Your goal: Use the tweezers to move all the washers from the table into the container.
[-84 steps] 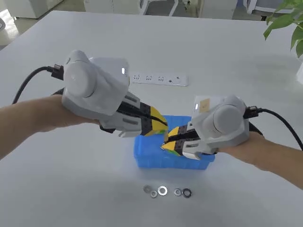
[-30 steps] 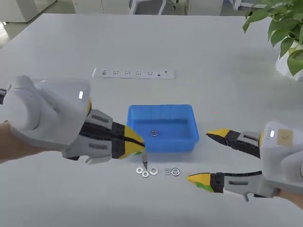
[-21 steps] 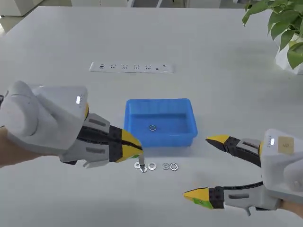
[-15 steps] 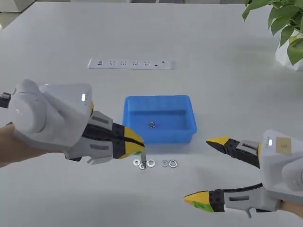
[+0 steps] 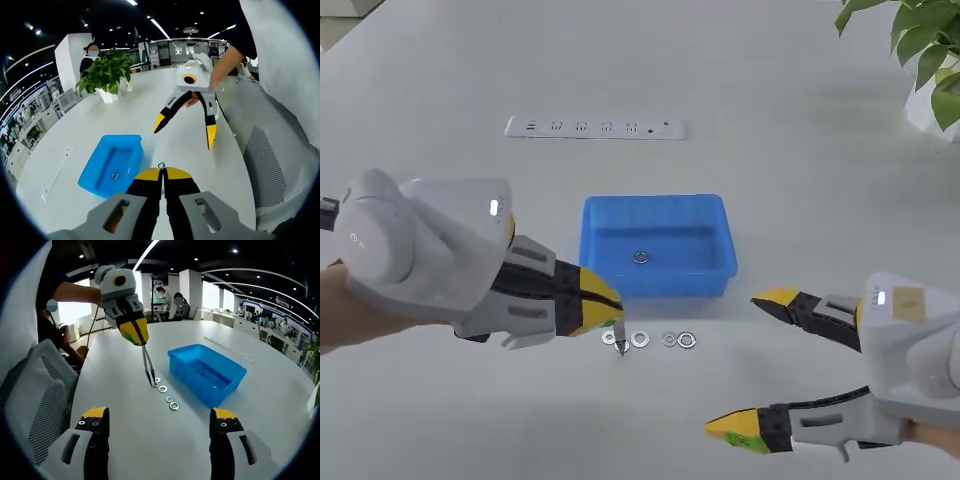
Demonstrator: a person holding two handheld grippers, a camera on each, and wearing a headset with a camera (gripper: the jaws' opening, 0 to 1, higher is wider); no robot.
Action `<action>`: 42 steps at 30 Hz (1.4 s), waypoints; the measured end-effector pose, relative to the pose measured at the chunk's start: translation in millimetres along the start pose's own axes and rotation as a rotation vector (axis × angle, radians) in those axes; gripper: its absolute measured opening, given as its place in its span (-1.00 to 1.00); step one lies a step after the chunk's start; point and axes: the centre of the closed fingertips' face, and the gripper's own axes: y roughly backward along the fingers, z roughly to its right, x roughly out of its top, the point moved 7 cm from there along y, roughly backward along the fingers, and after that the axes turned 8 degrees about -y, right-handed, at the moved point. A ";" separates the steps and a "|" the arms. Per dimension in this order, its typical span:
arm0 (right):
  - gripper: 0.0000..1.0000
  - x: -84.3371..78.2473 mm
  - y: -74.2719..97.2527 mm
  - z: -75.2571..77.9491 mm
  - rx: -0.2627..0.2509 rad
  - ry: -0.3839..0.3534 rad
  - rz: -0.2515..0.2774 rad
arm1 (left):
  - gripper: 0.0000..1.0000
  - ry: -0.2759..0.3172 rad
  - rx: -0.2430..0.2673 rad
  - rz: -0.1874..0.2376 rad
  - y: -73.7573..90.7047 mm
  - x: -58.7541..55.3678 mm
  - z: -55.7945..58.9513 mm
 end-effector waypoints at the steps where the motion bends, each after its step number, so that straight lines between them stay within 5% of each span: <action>1: 0.65 0.2 0.0 -0.8 0.002 -0.003 -0.001 | -0.91 0.001 0.001 0.001 0.0 0.0 0.0; 6: 0.65 2.3 -5.3 -4.1 0.028 -0.003 -0.006 | -0.91 0.012 -0.009 0.000 2.3 -1.8 -1.6; 9: 0.65 7.5 -14.3 -8.8 0.087 0.013 -0.020 | -0.91 0.019 -0.023 -0.002 2.9 -2.3 -2.3; 23: 0.22 46.8 -81.1 -20.7 0.242 0.089 -0.012 | -0.91 0.029 -0.095 -0.017 1.2 -2.1 -8.8; 32: -0.35 51.8 -96.3 -19.4 0.271 0.160 -0.055 | -0.91 0.036 -0.103 -0.016 1.3 -3.0 -8.7; 42: -0.55 48.6 -101.9 -17.5 0.277 0.197 -0.113 | -0.91 0.032 -0.104 -0.021 -0.2 -3.1 -8.9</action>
